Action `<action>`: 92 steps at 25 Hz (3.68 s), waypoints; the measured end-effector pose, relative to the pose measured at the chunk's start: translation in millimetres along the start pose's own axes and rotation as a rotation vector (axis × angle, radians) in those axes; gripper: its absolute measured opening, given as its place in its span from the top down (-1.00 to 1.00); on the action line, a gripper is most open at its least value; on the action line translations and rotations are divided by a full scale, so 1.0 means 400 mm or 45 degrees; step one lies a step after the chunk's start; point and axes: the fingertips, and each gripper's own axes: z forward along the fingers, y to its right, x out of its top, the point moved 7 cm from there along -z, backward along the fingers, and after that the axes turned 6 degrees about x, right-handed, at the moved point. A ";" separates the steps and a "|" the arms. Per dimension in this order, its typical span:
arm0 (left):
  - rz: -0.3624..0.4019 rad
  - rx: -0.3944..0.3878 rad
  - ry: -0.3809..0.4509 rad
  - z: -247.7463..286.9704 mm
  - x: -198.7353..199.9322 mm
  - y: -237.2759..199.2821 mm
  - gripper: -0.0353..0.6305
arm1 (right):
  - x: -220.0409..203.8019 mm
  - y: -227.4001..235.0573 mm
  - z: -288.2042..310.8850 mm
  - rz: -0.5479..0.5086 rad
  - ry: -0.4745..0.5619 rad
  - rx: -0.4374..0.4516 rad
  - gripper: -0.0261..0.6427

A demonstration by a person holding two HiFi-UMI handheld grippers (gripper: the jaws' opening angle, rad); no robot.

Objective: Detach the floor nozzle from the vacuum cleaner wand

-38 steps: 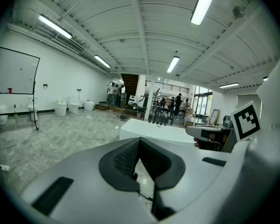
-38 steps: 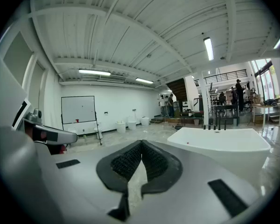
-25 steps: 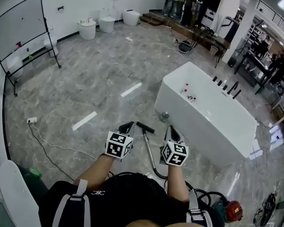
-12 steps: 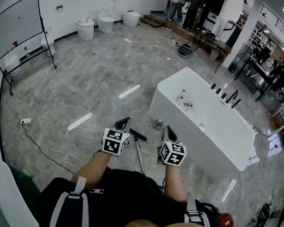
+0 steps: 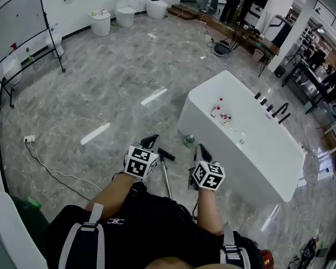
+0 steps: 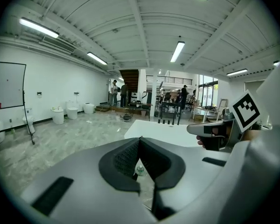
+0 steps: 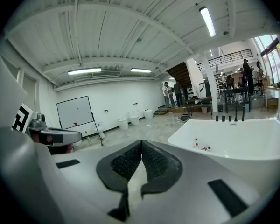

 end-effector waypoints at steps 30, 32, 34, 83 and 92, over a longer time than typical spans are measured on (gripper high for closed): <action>0.141 -0.403 -0.170 0.665 0.133 -0.307 0.89 | 0.102 0.111 0.527 0.013 -0.147 -0.410 0.88; 0.144 -0.403 -0.168 0.674 0.133 -0.302 0.89 | 0.094 0.120 0.526 0.020 -0.164 -0.415 0.88; 0.162 -0.391 -0.171 0.688 0.133 -0.291 0.89 | 0.091 0.139 0.527 0.014 -0.183 -0.415 0.88; -0.332 -0.349 -1.057 1.363 -1.700 -0.338 0.89 | -2.181 0.669 1.154 -0.095 -1.561 0.004 0.42; -0.435 -0.283 -1.129 1.295 -1.609 -0.315 0.68 | -1.909 0.553 1.088 -0.068 -1.376 0.202 0.43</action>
